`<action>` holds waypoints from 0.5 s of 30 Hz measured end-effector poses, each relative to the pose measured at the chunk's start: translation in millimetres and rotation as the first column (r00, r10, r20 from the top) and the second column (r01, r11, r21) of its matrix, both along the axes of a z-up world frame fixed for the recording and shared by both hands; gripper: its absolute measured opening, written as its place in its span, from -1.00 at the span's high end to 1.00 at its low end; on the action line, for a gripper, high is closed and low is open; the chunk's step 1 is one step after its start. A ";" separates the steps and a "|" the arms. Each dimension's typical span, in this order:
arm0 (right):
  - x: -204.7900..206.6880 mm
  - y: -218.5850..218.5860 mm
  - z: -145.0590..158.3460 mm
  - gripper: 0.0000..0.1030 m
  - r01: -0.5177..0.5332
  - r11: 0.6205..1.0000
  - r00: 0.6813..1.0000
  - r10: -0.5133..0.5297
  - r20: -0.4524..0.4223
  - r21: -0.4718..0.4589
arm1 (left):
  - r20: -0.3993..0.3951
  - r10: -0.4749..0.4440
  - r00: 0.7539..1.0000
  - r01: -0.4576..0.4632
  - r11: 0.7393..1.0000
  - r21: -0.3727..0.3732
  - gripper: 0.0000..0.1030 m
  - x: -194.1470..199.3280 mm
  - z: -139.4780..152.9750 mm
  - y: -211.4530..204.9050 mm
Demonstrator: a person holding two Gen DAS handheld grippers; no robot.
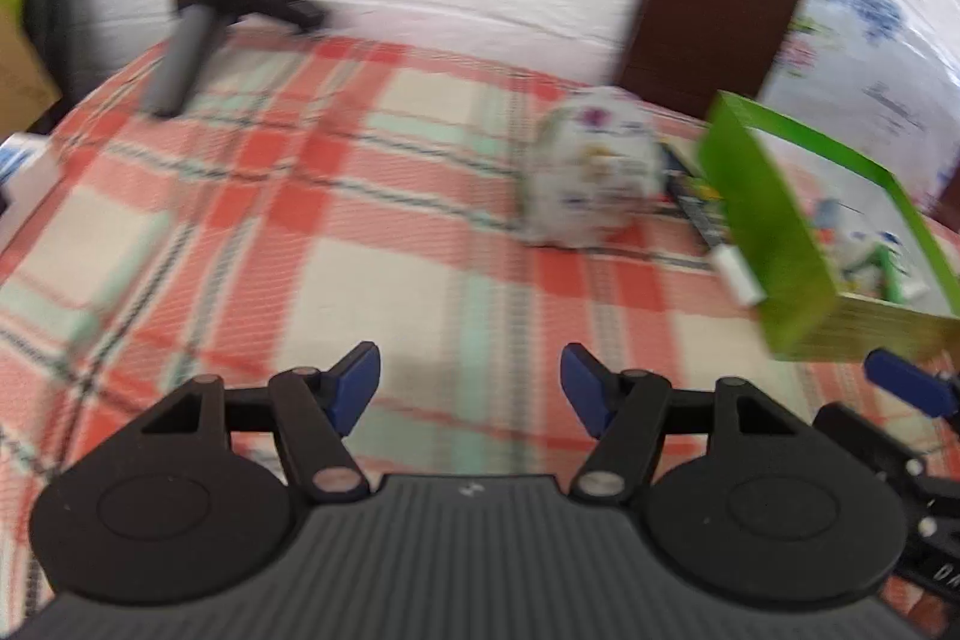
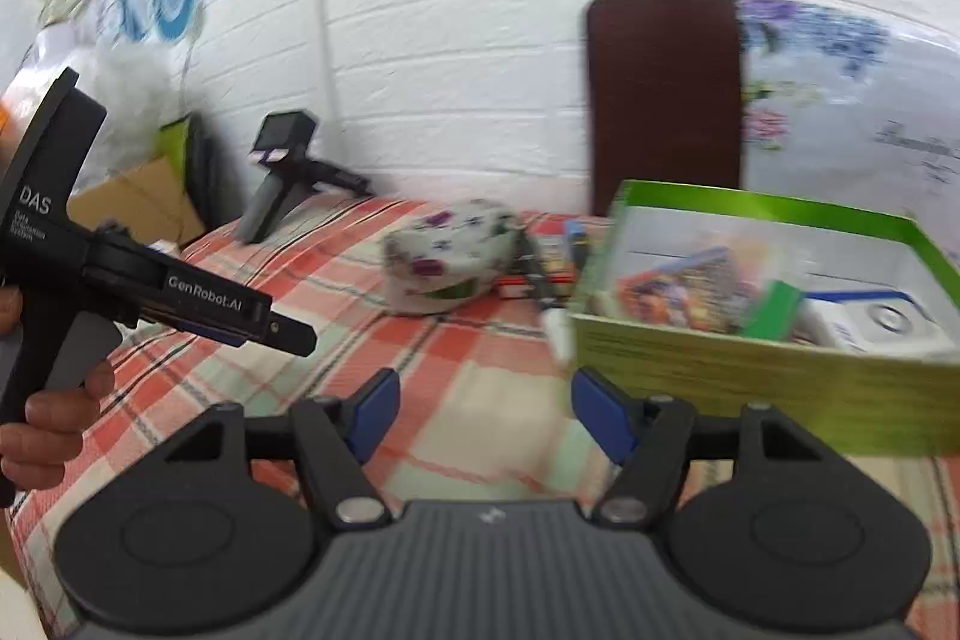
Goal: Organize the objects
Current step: 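Grasp the white floral pouch with the left tool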
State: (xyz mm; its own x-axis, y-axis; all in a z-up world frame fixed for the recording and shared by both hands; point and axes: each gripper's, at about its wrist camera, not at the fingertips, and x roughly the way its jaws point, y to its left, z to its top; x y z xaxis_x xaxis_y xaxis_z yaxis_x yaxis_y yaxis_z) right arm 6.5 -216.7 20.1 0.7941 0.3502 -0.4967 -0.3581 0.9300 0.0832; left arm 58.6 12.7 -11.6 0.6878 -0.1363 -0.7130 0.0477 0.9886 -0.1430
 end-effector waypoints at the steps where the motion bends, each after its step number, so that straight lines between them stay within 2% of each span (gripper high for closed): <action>1: 10.0 11.6 2.3 -0.41 -0.017 1.000 1.000 0.017 0.002 0.000 | -0.005 0.030 1.000 -0.030 1.000 0.001 -0.32 0.9 -4.0 11.3; 3: 33.2 31.7 5.6 -0.58 -0.033 0.999 0.999 0.032 0.012 0.012 | -0.024 0.076 0.997 -0.077 0.997 -0.019 -0.32 1.6 -11.5 33.6; 5: 59.8 50.9 4.5 -0.86 -0.017 1.000 1.000 0.016 0.023 0.011 | -0.037 0.103 0.994 -0.104 0.993 -0.050 -0.32 0.1 -16.0 51.7; 7: 88.9 65.9 0.6 -0.91 0.023 1.000 1.000 -0.023 -0.003 0.013 | -0.032 0.104 0.994 -0.106 0.993 -0.060 -0.32 -2.9 -13.9 61.5; 10: 134.4 78.8 -10.1 -0.88 0.101 0.995 0.992 -0.099 -0.080 0.022 | -0.028 0.108 0.994 -0.110 0.992 -0.067 -0.33 -7.2 -10.6 70.2; 12: 159.1 84.8 -19.2 -0.40 0.114 0.993 0.984 -0.112 -0.137 0.005 | -0.033 0.112 0.993 -0.114 0.989 -0.091 -0.33 -6.5 -11.2 76.3; 13: 163.0 85.5 -21.1 -0.18 0.101 0.995 0.987 -0.101 -0.128 -0.002 | -0.034 0.112 0.993 -0.115 0.988 -0.106 -0.33 -6.5 -11.5 78.4; 14: 161.6 87.7 -18.7 0.13 0.087 0.996 0.990 -0.090 -0.111 -0.031 | -0.036 0.112 0.993 -0.116 0.986 -0.119 -0.33 -6.6 -13.2 80.2; 15: 157.0 88.8 -14.7 0.21 0.075 0.996 0.991 -0.081 -0.107 -0.056 | -0.041 0.112 0.993 -0.116 0.985 -0.128 -0.33 -6.0 -14.3 80.6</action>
State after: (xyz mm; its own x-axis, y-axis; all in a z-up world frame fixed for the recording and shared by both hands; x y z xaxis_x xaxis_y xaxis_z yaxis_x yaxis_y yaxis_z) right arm 163.5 -127.9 5.4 0.7582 0.2610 -0.5976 -0.2761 0.9587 0.0684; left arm 52.6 93.3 -25.9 0.6802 -0.1511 -0.7173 -0.0712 0.9603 -0.2698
